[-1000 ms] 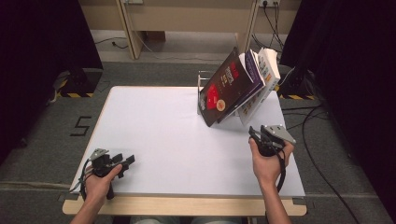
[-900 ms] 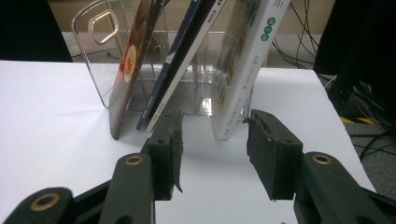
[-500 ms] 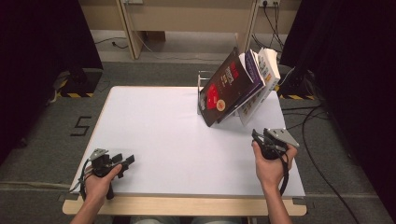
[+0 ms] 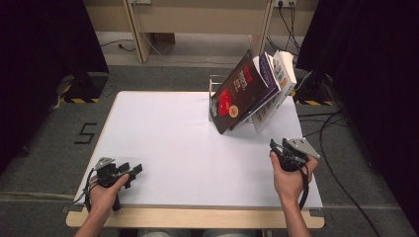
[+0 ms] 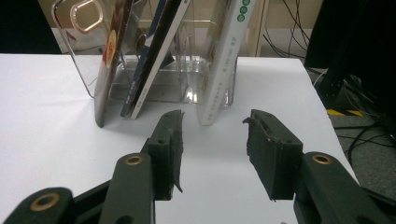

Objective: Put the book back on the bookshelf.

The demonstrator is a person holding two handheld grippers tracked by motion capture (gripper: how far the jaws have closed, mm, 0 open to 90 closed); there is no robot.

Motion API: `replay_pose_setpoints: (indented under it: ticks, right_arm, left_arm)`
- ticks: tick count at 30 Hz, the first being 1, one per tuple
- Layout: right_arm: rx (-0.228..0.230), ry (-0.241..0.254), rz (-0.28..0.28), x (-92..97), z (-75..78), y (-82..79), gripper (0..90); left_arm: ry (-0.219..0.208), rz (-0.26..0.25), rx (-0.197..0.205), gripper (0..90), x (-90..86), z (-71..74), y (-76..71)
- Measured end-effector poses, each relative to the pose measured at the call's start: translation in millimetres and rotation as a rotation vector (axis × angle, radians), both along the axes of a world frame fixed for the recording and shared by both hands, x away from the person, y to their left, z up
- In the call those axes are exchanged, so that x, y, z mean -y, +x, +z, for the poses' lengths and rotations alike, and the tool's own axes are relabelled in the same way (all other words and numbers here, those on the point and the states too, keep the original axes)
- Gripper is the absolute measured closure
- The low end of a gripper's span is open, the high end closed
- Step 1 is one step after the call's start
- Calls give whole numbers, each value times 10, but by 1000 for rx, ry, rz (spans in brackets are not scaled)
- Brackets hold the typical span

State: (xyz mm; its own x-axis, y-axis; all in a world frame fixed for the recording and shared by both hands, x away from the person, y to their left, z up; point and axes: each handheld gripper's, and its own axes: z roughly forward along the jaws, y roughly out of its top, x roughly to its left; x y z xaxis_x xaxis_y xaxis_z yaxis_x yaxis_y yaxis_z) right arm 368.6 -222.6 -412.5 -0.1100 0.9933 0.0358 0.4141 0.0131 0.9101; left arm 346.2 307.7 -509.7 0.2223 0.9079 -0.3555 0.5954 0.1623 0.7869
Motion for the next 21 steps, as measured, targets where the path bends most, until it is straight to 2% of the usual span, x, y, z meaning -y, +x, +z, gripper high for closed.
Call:
replay_pose_setpoints:
  ticks: [21]
  right_arm:
    - [-17, -16, -5, 55, -88, -44, 555]
  left_arm:
    - [4, -2, 0, 349, 5, -1, 0]
